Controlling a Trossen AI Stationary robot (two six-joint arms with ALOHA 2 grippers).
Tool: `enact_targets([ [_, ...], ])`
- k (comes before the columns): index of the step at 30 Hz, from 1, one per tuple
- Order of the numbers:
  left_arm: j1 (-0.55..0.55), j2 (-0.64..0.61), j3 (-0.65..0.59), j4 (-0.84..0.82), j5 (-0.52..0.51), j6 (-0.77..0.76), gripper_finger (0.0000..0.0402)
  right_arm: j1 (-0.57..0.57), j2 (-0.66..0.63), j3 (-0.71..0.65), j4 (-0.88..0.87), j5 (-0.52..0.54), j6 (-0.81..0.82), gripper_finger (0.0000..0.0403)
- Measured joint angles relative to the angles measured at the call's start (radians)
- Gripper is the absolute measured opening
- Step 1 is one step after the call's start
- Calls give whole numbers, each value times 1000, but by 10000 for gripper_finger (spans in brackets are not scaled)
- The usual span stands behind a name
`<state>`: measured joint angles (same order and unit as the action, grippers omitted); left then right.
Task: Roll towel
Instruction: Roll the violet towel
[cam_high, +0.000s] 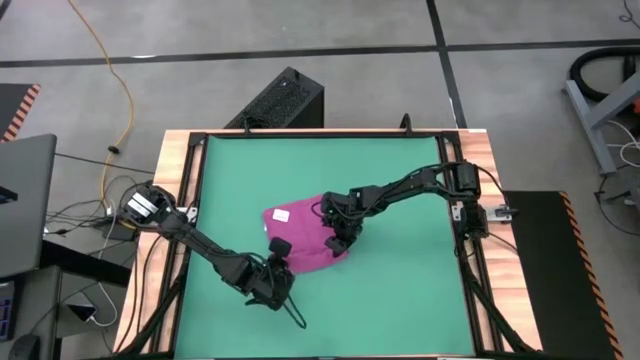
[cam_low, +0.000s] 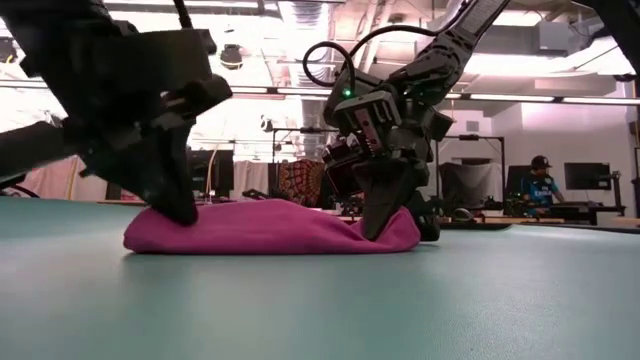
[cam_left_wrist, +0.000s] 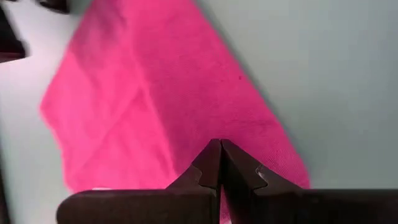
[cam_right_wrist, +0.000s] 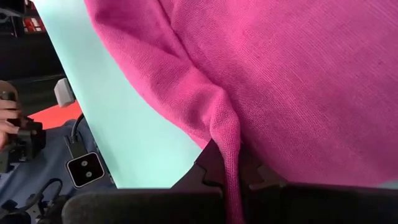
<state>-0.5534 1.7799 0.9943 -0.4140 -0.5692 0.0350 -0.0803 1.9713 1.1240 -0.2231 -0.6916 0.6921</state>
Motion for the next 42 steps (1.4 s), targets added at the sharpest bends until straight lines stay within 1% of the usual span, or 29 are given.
enact_targets([
  [4, -4, -33, 0, -26, -73, 3, 0, 0, 0, 0, -1, 0, -10, 14],
  [7, 9, -65, 0, -85, -132, -12, 0, 0, 0, 0, -1, 0, -18, 14],
  [10, 34, -98, -41, -84, -171, -53, 0, 0, 0, 0, -1, -1, -19, 14],
  [11, 44, -104, -65, -63, -157, -59, 0, 0, 0, 0, -1, -1, -20, 14],
  [15, 61, -103, -179, 119, -16, -55, 0, 0, 0, 0, -1, 0, -20, 14],
  [17, 60, -103, -209, 196, 43, -58, 0, 0, 0, 0, 0, 0, -23, 14],
  [21, 24, -103, -194, 198, 55, -73, 0, 0, 0, 0, 2, 0, -23, 14],
  [26, 9, -103, -177, 229, 166, -80, 0, 0, 0, 0, 26, 6, -23, 15],
  [30, 17, -103, -177, 235, 180, -79, 0, 0, 0, 0, 28, 9, -22, 15],
  [39, 17, -84, -177, 301, 234, -67, 0, 0, 0, 0, 59, 38, -19, 15],
  [42, 17, -75, -179, 302, 234, -66, 0, 0, 0, 0, 59, 48, -20, 18],
])
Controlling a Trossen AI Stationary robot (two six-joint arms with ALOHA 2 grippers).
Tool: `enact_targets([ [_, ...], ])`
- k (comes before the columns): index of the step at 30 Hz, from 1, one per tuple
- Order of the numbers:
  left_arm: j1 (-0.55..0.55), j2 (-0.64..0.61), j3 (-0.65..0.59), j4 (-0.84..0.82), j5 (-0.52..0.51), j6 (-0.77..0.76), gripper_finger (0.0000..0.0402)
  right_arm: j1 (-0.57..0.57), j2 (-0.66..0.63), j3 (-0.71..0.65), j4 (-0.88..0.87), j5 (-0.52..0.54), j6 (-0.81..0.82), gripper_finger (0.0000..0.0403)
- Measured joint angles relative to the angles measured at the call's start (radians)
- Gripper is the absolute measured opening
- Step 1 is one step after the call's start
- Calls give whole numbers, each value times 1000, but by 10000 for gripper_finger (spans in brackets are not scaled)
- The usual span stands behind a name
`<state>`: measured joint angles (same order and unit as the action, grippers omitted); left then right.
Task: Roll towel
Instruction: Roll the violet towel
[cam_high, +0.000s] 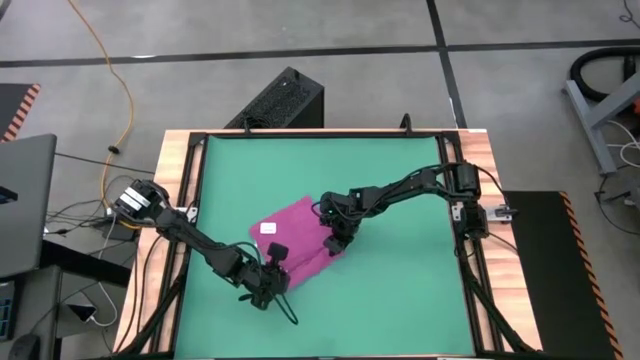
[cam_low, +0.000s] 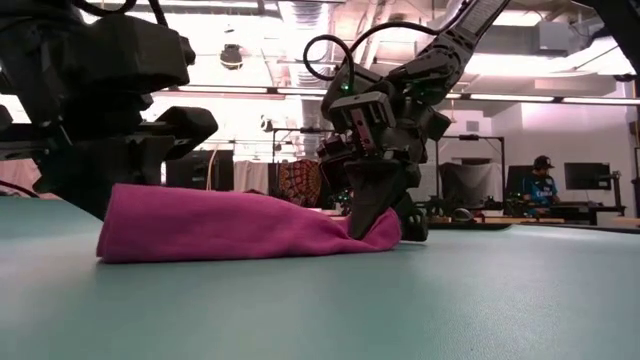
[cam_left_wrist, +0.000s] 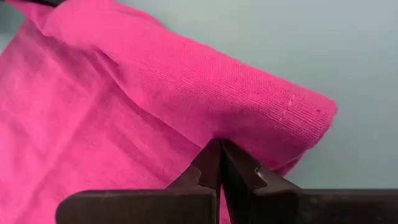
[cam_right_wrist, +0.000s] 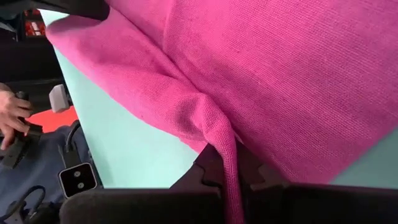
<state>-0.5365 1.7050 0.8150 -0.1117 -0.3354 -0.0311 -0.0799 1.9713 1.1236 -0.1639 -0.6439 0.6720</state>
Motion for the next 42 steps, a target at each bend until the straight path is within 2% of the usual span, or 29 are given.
enact_targets([
  [12, 0, 0, -1, 6, 5, 22, 0, 0, -5, 0, -2, 10, -106, 85],
  [18, 8, 0, -1, -2, 9, 19, 0, -5, -6, 0, 5, 2, -150, 131],
  [25, 21, 0, -1, -1, 21, 30, 0, -43, -6, 0, 7, -89, -154, 177],
  [37, 27, -2, -1, -6, 36, 30, 0, -136, -50, 0, 8, -115, -301, 187],
  [40, 35, -2, -1, -15, 43, 30, 0, -155, -90, 0, -1, -114, -424, 187],
  [42, 41, -2, -1, -26, 45, 30, 0, -155, -136, 0, -32, -114, -578, 187],
])
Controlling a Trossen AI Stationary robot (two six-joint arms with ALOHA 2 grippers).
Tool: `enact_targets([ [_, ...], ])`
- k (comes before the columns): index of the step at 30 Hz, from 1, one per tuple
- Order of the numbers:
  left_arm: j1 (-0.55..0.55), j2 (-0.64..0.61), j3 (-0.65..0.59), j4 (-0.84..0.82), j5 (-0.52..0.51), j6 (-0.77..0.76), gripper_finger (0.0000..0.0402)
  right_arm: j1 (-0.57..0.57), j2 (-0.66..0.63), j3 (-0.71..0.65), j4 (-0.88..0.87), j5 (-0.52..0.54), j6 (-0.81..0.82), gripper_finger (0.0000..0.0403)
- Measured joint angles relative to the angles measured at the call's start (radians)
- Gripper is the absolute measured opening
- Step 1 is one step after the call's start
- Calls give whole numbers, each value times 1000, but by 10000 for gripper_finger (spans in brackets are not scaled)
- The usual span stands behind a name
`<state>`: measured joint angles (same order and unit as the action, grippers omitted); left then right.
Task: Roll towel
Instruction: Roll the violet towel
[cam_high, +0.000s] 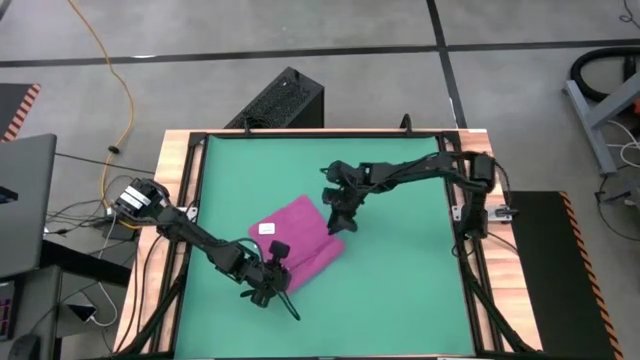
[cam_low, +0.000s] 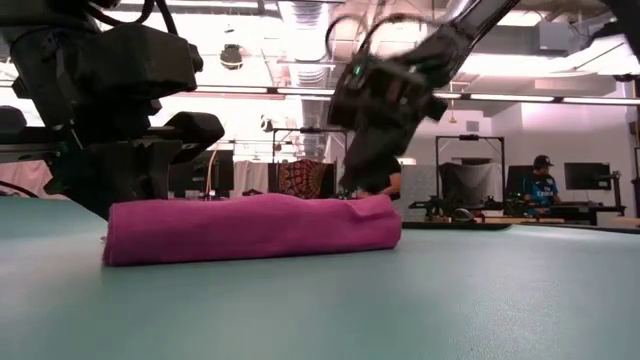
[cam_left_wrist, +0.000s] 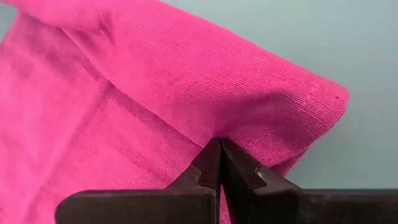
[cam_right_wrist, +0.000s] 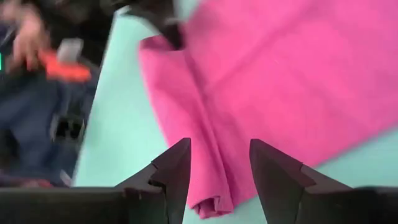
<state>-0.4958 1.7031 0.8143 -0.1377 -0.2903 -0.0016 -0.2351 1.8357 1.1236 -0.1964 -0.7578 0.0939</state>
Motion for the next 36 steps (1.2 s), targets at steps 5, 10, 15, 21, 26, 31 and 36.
enact_targets([
  [5, 13, 0, 0, -5, -1, -2, 0, 84, -126, 0, -78, 146, -304, 186],
  [10, 29, 0, 0, -8, 11, -11, 0, 278, -142, 2, -112, 429, -498, 183],
  [15, 44, -1, 0, -8, 25, -18, 0, 395, -89, 1, -128, 635, -558, 183],
  [21, 53, -1, 0, -7, 24, -25, 0, 427, -83, 1, -91, 742, -492, 223],
  [26, 53, 0, 0, -7, 36, -29, 0, 457, -83, 1, -115, 751, -453, 277],
  [31, 53, 0, 0, -7, 40, -29, 0, 488, -83, 1, -124, 905, -478, 300],
  [36, 53, 0, 0, -7, 40, -30, 0, 483, -80, 1, -120, 920, -494, 302],
])
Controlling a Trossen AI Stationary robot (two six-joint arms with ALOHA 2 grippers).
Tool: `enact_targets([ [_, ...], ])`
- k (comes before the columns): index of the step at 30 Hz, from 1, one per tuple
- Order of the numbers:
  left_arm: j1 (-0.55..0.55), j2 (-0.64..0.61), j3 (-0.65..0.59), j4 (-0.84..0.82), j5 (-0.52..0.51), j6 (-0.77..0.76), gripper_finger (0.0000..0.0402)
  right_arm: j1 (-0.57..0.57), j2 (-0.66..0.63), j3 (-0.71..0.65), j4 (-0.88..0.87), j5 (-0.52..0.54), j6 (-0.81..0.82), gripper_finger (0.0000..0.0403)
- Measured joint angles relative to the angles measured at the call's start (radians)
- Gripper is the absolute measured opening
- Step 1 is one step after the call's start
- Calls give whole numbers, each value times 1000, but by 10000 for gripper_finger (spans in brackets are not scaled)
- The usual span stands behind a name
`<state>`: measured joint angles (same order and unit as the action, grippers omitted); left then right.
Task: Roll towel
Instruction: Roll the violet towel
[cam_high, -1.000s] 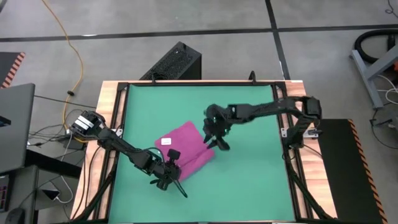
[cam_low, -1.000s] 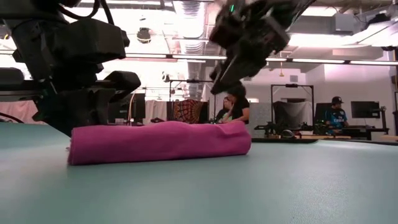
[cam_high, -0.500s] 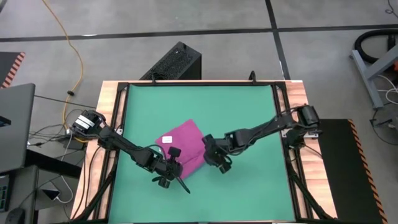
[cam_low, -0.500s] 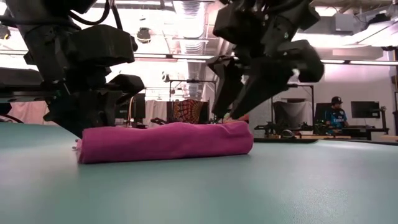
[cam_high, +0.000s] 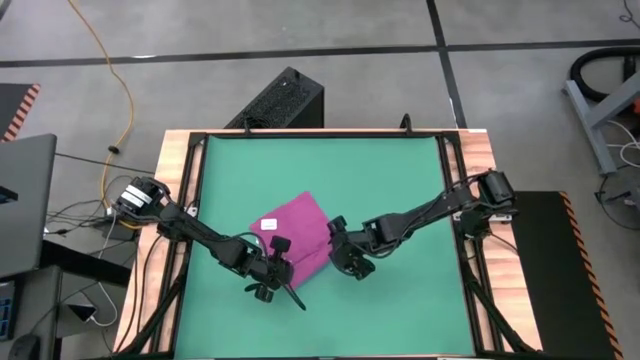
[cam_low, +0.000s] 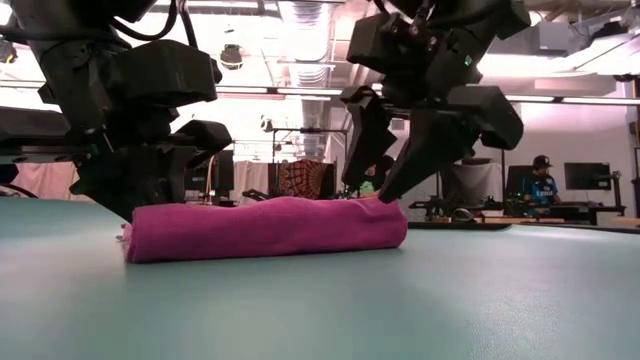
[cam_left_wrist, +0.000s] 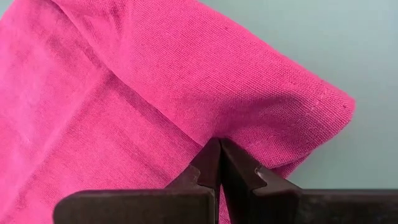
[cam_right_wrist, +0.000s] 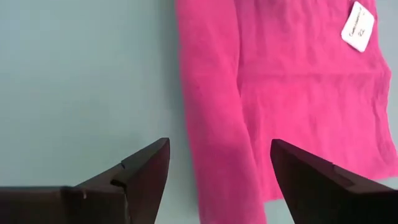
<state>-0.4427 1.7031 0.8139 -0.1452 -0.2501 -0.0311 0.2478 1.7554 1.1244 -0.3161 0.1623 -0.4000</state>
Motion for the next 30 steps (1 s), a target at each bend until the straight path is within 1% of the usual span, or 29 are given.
enact_targets([
  [6, 0, 0, 0, 0, 1, 0, 0, -29, 0, 0, -52, -3, 13, 302],
  [12, 0, 0, 0, 0, 1, -4, 0, -70, 0, 0, -42, -5, 8, 302],
  [16, 0, 1, 0, -16, 2, 4, 0, -81, 1, 0, -55, -62, 25, 302],
  [23, 0, 1, 0, -36, 2, 22, 0, -76, 1, -1, -58, -85, 25, 302],
  [27, 0, 1, 0, -37, 2, 22, 0, -81, 1, -46, 11, -87, 10, 302],
  [30, 0, 1, 0, -37, 2, 22, 0, -77, 2, -69, 28, -85, 3, 298],
])
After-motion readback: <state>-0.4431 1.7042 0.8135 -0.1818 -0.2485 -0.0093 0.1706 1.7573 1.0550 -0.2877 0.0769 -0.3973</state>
